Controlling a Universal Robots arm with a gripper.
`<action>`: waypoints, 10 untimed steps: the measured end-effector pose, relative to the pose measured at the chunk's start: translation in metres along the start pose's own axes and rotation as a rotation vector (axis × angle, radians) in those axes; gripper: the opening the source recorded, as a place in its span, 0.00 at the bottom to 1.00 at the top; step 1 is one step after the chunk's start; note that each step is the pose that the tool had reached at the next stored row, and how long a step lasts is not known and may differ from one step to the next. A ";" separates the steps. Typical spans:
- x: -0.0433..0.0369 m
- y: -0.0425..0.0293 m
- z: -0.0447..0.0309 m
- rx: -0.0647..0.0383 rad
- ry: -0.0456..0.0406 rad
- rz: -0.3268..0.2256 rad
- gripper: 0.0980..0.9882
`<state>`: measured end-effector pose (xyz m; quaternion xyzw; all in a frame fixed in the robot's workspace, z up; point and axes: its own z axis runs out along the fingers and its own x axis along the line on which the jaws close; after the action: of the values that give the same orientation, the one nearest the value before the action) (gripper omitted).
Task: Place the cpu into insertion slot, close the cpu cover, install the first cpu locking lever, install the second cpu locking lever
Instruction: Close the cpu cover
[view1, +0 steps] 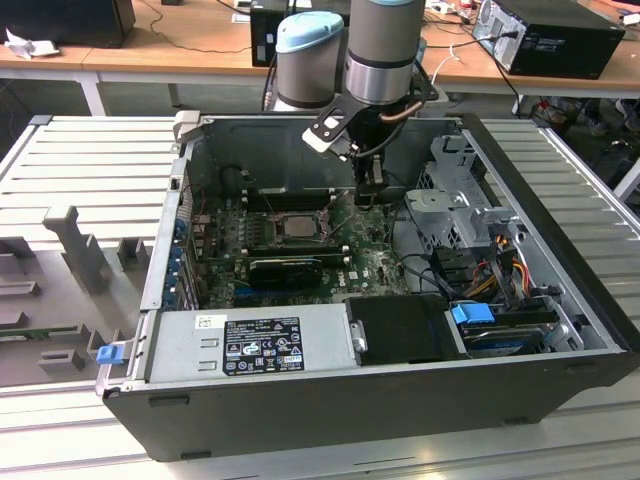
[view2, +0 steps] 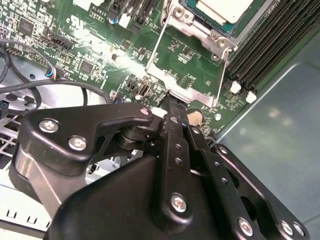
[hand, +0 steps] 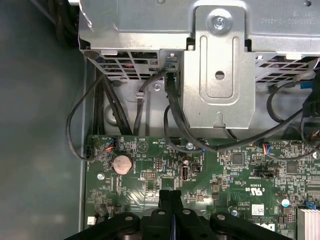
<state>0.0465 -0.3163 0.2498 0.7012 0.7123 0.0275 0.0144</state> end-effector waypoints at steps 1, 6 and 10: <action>0.0000 -0.0011 -0.0001 0.000 -0.0001 0.000 0.01; 0.0000 -0.0033 -0.0001 0.000 0.0000 0.000 0.01; 0.0001 -0.0064 -0.0002 0.000 0.0000 0.000 0.01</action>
<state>0.0401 -0.3163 0.2496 0.7012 0.7123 0.0275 0.0144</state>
